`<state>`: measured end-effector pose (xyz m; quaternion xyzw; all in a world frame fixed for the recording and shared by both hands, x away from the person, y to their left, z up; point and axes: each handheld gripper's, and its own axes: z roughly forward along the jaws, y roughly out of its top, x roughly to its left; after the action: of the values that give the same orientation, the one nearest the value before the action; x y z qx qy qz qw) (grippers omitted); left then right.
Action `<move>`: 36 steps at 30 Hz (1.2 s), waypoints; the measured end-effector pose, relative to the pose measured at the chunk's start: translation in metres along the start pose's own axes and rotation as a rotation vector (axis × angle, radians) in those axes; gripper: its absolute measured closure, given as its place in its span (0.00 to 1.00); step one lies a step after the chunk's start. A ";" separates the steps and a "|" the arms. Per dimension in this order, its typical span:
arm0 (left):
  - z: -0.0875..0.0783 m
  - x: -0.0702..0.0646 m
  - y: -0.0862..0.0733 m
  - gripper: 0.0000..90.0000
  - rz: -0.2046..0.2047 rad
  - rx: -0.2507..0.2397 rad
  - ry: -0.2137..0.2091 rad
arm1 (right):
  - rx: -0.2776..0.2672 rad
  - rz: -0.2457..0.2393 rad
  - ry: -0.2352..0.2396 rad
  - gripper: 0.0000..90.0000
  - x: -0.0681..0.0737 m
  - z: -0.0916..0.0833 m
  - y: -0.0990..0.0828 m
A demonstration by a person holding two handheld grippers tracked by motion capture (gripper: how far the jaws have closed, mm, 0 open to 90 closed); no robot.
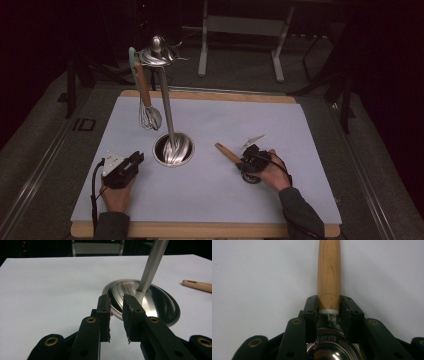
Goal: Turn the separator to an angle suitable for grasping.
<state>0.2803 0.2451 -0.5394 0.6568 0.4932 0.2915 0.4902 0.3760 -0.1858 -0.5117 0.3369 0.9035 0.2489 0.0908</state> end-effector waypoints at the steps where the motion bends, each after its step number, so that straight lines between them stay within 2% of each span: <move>1: 0.000 0.000 0.000 0.85 -0.001 0.000 0.000 | 0.002 0.005 0.001 0.71 -0.001 0.000 0.001; 4: 0.000 0.000 0.000 0.85 -0.002 0.000 -0.001 | -0.003 0.021 0.034 0.69 -0.005 -0.001 0.005; 5: 0.000 0.000 0.000 0.85 -0.002 0.000 -0.001 | 0.005 0.034 0.058 0.68 -0.007 0.000 0.007; 8: 0.000 0.000 0.000 0.85 -0.002 0.000 -0.001 | 0.026 0.060 0.089 0.68 -0.011 0.002 0.011; 12: 0.000 0.000 0.000 0.85 -0.002 0.000 -0.001 | 0.058 0.090 0.129 0.72 -0.014 0.004 0.016; 14: 0.000 0.000 0.000 0.85 -0.002 0.000 -0.001 | 0.065 0.090 0.140 0.74 -0.014 0.004 0.018; 17: 0.000 0.000 0.000 0.85 -0.002 0.000 -0.001 | 0.082 0.090 0.144 0.76 -0.013 0.004 0.021; 25: 0.000 0.000 0.000 0.85 0.000 0.002 0.000 | 0.146 0.091 0.150 0.76 -0.013 0.009 0.030; 31: 0.000 0.000 0.000 0.85 0.003 0.003 0.000 | 0.210 0.062 0.108 0.76 -0.006 0.012 0.040; 33: 0.000 0.000 0.000 0.85 0.002 0.003 0.000 | 0.217 0.049 0.094 0.77 -0.004 0.012 0.042; 36: 0.000 0.000 0.000 0.85 0.000 0.004 -0.001 | 0.200 0.047 0.099 0.78 -0.001 0.009 0.043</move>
<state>0.2807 0.2449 -0.5394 0.6578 0.4937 0.2903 0.4891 0.4036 -0.1548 -0.4977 0.3529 0.9190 0.1757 0.0061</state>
